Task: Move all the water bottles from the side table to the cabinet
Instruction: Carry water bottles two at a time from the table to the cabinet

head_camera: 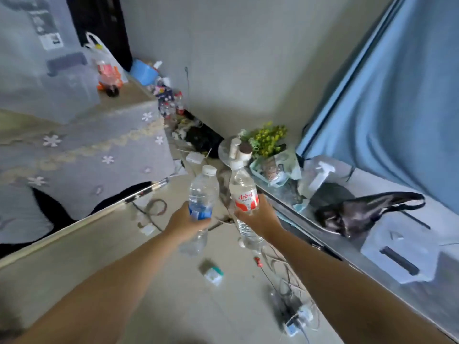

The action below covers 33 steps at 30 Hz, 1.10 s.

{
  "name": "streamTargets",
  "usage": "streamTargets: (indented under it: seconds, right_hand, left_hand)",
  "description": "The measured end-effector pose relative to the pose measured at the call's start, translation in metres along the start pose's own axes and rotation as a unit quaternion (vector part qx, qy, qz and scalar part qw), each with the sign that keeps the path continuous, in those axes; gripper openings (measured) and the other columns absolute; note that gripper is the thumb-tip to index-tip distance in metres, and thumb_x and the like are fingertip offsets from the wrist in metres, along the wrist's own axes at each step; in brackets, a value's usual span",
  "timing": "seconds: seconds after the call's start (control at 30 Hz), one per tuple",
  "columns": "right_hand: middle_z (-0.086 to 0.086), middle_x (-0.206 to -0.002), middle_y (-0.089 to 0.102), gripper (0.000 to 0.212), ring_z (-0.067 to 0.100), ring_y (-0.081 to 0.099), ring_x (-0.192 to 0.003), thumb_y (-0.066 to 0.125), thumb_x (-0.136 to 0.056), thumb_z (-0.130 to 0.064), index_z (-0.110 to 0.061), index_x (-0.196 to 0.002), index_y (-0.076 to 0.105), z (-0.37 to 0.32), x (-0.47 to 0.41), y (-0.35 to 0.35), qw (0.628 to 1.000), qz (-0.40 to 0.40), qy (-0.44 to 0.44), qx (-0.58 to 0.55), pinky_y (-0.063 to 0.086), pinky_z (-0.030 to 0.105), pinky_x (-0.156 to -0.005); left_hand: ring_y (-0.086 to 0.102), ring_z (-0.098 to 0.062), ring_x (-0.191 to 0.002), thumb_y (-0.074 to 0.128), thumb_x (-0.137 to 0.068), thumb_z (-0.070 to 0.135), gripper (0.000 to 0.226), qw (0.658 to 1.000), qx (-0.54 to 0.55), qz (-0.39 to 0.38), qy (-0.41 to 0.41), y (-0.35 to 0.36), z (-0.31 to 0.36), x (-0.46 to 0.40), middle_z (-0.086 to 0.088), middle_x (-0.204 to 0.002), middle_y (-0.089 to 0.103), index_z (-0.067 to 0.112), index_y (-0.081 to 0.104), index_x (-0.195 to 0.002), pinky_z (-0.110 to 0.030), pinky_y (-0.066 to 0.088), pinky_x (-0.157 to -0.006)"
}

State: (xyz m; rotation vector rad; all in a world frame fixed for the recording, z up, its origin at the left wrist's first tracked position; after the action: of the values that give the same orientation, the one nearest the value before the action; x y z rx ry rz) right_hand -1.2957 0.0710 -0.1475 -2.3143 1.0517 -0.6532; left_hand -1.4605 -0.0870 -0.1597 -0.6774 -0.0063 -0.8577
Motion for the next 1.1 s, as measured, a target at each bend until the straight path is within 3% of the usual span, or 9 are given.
streamTargets:
  seconds: [0.13,0.27,0.53,0.6,0.7,0.9,1.0,1.1]
  right_hand:
    - [0.004,-0.115,0.061,0.071,0.021,0.063,-0.101,0.078,-0.068,-0.045,-0.017,-0.125,0.047,0.054,-0.004,-0.069,0.996,0.066,0.049,-0.042,0.055,0.041,-0.090]
    - [0.002,-0.111,0.062,0.064,0.014,0.063,-0.092,0.078,-0.069,-0.046,-0.021,-0.118,0.046,0.103,-0.001,-0.120,0.985,0.130,0.084,-0.076,0.050,0.022,-0.069]
    - [0.001,-0.110,0.061,0.058,0.014,0.063,-0.094,0.078,-0.069,-0.048,-0.029,-0.111,0.043,0.169,-0.002,-0.204,0.948,0.260,0.145,-0.116,0.052,0.024,-0.075]
    - [0.001,-0.111,0.061,0.060,0.014,0.063,-0.095,0.078,-0.071,-0.046,-0.025,-0.116,0.044,0.180,0.002,-0.224,0.935,0.292,0.156,-0.131,0.053,0.025,-0.077]
    - [-0.001,-0.107,0.062,0.058,0.014,0.064,-0.093,0.079,-0.073,-0.043,-0.025,-0.115,0.044,0.203,0.021,-0.247,0.909,0.339,0.187,-0.155,0.048,0.017,-0.068]
    - [-0.007,-0.095,0.060,0.052,0.010,0.061,-0.083,0.079,-0.073,-0.042,-0.025,-0.106,0.044,0.245,0.085,-0.287,0.846,0.437,0.252,-0.173,0.042,0.015,-0.061]
    - [-0.007,-0.094,0.062,0.048,0.009,0.063,-0.083,0.081,-0.074,-0.038,-0.024,-0.103,0.045,0.266,0.115,-0.302,0.822,0.466,0.263,-0.195,0.050,0.023,-0.070]
    - [0.001,-0.100,0.064,0.050,0.010,0.064,-0.084,0.081,-0.074,-0.035,-0.019,-0.108,0.047,0.290,0.142,-0.322,0.801,0.488,0.275,-0.210,0.050,0.020,-0.066]
  left_hand:
    - [0.057,-0.002,-0.075,0.073,-0.065,0.043,0.040,0.996,-0.009,-0.077,0.038,0.070,0.059,-0.027,0.011,-0.084,0.063,0.032,0.054,-0.099,-0.018,0.038,-0.056]
    - [0.064,-0.013,-0.083,0.076,-0.066,0.037,0.037,0.987,-0.018,-0.141,0.074,0.130,0.107,-0.046,0.004,-0.088,0.067,0.026,0.059,-0.098,-0.025,0.049,-0.065]
    - [0.063,-0.021,-0.087,0.081,-0.067,0.033,0.045,0.961,-0.064,-0.230,0.137,0.232,0.201,-0.089,-0.001,-0.092,0.065,0.018,0.060,-0.103,-0.029,0.047,-0.073]
    - [0.060,-0.014,-0.076,0.081,-0.066,0.032,0.042,0.955,-0.056,-0.245,0.158,0.256,0.229,-0.095,0.002,-0.087,0.064,0.021,0.058,-0.100,-0.024,0.045,-0.065]
    - [0.056,-0.007,-0.069,0.080,-0.070,0.031,0.039,0.938,-0.071,-0.284,0.186,0.296,0.259,-0.093,0.005,-0.082,0.063,0.019,0.057,-0.099,-0.019,0.038,-0.055]
    - [0.060,-0.024,-0.090,0.080,-0.070,0.036,0.054,0.909,-0.092,-0.354,0.202,0.381,0.289,-0.059,-0.004,-0.101,0.063,0.014,0.053,-0.112,-0.035,0.049,-0.079]
    - [0.059,-0.023,-0.090,0.079,-0.070,0.038,0.058,0.894,-0.106,-0.379,0.213,0.417,0.299,-0.034,-0.004,-0.105,0.062,0.016,0.052,-0.116,-0.032,0.046,-0.077]
    - [0.057,-0.019,-0.086,0.080,-0.069,0.037,0.059,0.881,-0.104,-0.404,0.222,0.453,0.316,-0.007,-0.002,-0.104,0.061,0.017,0.052,-0.116,-0.030,0.045,-0.075]
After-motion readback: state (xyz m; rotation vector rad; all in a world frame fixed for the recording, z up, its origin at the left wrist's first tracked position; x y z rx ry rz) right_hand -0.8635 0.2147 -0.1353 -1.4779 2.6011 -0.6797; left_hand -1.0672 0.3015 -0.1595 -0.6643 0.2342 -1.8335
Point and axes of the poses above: each hand's wrist, its own x-axis away from the middle knuckle, its own y-axis out of the palm, z = x × y, the point moved 4 cm from there along -x, towards the middle knuckle
